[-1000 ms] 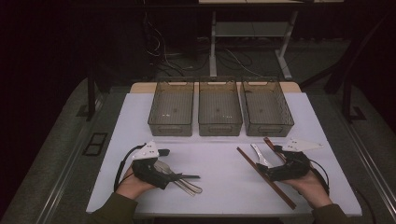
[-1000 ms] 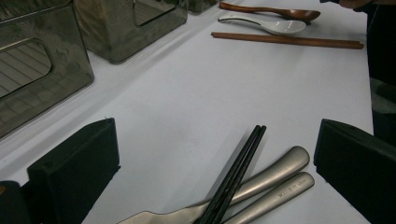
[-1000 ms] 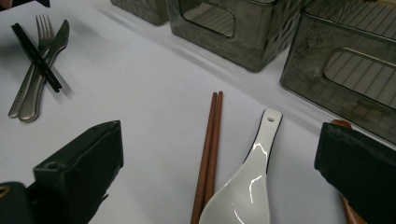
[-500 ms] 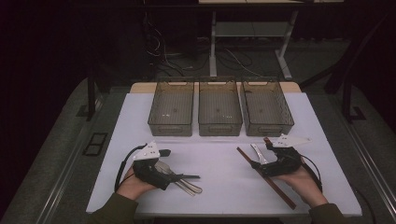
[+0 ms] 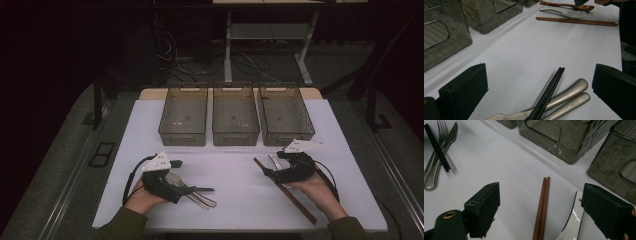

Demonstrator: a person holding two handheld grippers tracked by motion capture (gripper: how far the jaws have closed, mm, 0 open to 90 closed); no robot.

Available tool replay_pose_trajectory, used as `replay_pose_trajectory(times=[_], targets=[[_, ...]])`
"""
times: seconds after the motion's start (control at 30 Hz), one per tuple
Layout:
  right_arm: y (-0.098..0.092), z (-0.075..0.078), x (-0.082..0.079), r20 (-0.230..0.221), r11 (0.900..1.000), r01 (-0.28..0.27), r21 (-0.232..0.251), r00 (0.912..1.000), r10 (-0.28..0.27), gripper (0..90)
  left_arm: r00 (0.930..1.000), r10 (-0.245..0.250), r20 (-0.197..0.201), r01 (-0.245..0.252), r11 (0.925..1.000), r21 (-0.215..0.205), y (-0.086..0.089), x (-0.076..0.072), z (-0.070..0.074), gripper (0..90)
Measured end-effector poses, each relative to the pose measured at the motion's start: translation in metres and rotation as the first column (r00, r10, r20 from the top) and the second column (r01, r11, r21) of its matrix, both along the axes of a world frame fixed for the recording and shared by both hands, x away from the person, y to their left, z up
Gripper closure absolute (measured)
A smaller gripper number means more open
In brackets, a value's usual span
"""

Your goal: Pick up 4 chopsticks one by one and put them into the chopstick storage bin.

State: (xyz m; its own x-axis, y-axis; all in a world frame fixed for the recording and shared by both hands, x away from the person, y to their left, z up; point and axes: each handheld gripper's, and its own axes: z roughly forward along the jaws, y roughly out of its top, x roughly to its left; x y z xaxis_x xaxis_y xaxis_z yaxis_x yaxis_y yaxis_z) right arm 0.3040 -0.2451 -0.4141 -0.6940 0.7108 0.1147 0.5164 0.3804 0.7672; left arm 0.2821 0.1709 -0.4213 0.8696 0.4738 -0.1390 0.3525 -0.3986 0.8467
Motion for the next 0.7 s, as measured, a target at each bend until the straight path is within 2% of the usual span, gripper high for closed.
replay_pose_trajectory(times=[0.07,0.1,0.27,0.3,0.4,0.5,0.6,0.7], targets=[[0.002,0.0,0.002,-0.002,1.0,0.0,-0.001,1.0,0.0,15.7,1.0,-0.002,0.002,0.002,1.0,0.005,0.0,0.0,0.0,0.0],[0.004,0.0,0.004,-0.007,1.0,-0.004,0.004,1.0,0.004,19.2,1.0,-0.003,0.002,0.003,1.0,0.004,0.001,0.001,0.0,0.0],[0.007,0.0,0.01,-0.007,1.0,-0.007,0.0,1.0,0.007,19.7,1.0,0.0,-0.003,0.0,1.0,-0.001,0.0,0.001,-0.001,0.0],[0.009,0.0,0.013,-0.018,1.0,-0.009,0.006,0.9998,0.009,23.8,1.0,0.0,-0.004,0.0,1.0,0.0,0.0,0.001,-0.001,0.0],[0.011,0.0,0.016,-0.018,1.0,-0.006,-0.001,0.9998,0.006,24.6,1.0,0.003,-0.003,-0.003,1.0,-0.002,0.001,0.001,0.0,0.0],[0.015,0.001,0.022,-0.023,1.0,-0.005,-0.001,0.9997,0.005,31.4,1.0,0.003,-0.004,-0.003,1.0,0.001,0.001,0.001,0.0,0.0],[0.016,0.002,0.025,-0.027,1.0,-0.006,-0.003,0.9996,0.005,33.5,1.0,0.003,-0.003,-0.003,1.0,0.001,0.001,0.001,-0.001,0.0],[0.019,0.002,0.033,-0.053,1.0,-0.004,-0.005,0.9986,0.003,37.5,1.0,0.005,-0.003,-0.005,1.0,0.003,0.001,0.001,0.0,0.0]])
